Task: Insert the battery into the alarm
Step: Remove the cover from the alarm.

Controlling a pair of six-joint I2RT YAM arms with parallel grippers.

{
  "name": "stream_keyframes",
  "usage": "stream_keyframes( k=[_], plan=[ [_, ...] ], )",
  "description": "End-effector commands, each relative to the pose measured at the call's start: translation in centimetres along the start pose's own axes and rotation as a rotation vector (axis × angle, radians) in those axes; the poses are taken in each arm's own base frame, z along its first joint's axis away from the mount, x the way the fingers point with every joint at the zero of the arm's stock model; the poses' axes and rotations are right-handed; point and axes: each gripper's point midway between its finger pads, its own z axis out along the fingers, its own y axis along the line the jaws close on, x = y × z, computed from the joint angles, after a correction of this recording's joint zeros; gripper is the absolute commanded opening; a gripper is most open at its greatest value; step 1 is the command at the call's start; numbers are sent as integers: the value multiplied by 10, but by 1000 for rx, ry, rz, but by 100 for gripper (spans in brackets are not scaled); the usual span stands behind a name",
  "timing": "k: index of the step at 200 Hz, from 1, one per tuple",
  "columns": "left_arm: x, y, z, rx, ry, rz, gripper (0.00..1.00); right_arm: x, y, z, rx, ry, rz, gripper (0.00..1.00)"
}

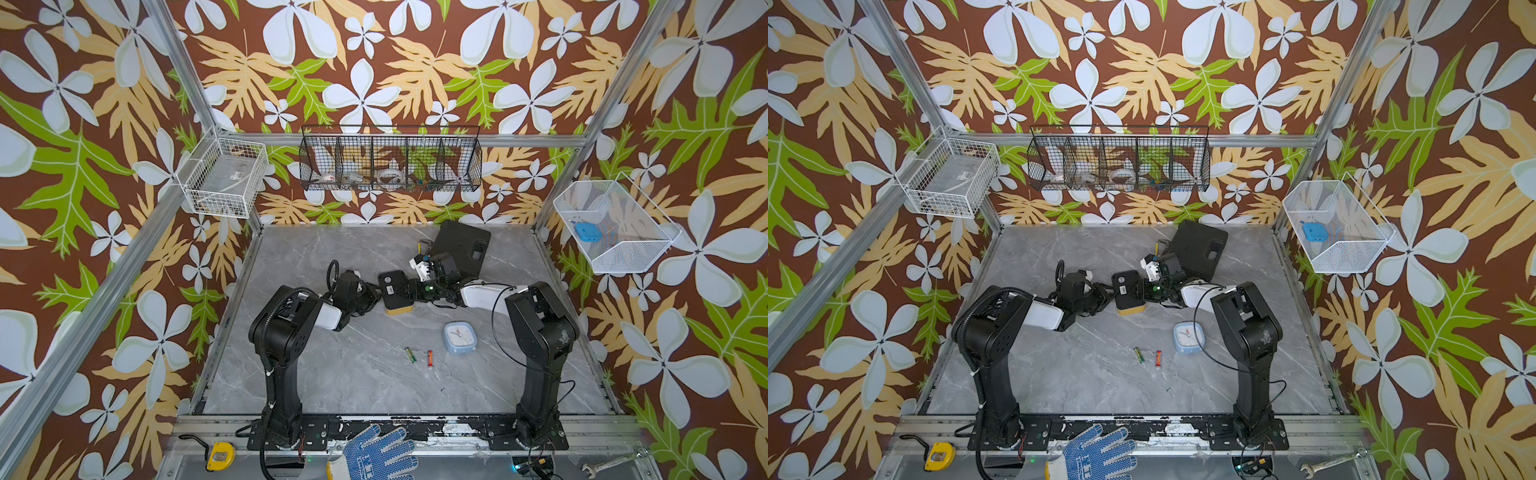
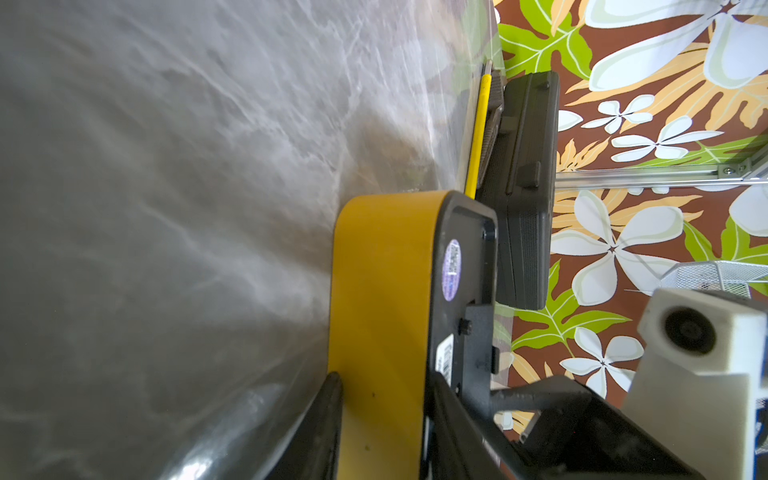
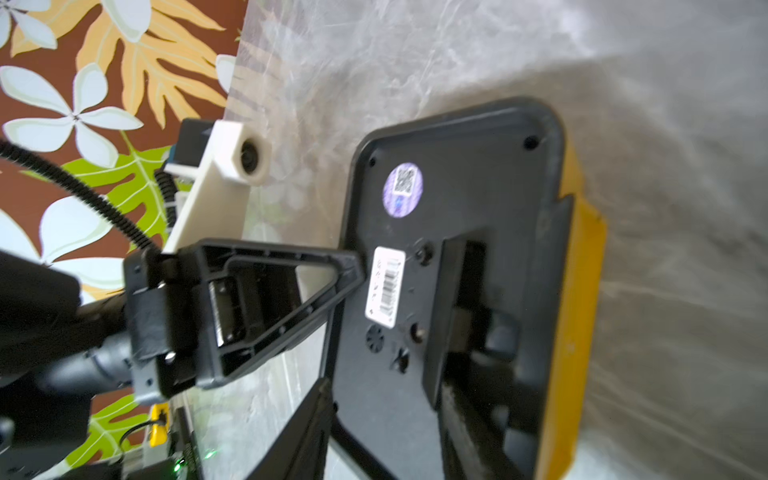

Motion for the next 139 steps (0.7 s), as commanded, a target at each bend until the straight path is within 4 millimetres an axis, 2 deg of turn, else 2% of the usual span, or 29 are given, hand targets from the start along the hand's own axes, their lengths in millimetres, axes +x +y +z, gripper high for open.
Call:
stream_keyframes(
  k=[1, 33, 101, 139],
  plan=[
    [38, 74, -9, -283, 120, -106, 34, -8, 13, -6, -65, -27, -1, 46],
    [38, 74, -8, -282, 121, -107, 34, -13, 12, -2, -58, -19, -14, 46],
    [38, 74, -9, -281, 120, -108, 34, -10, -20, 5, 117, 33, -7, 43],
    [38, 74, -8, -280, 118, -108, 34, -10, -26, 6, 192, 51, -51, 42]
  ],
)
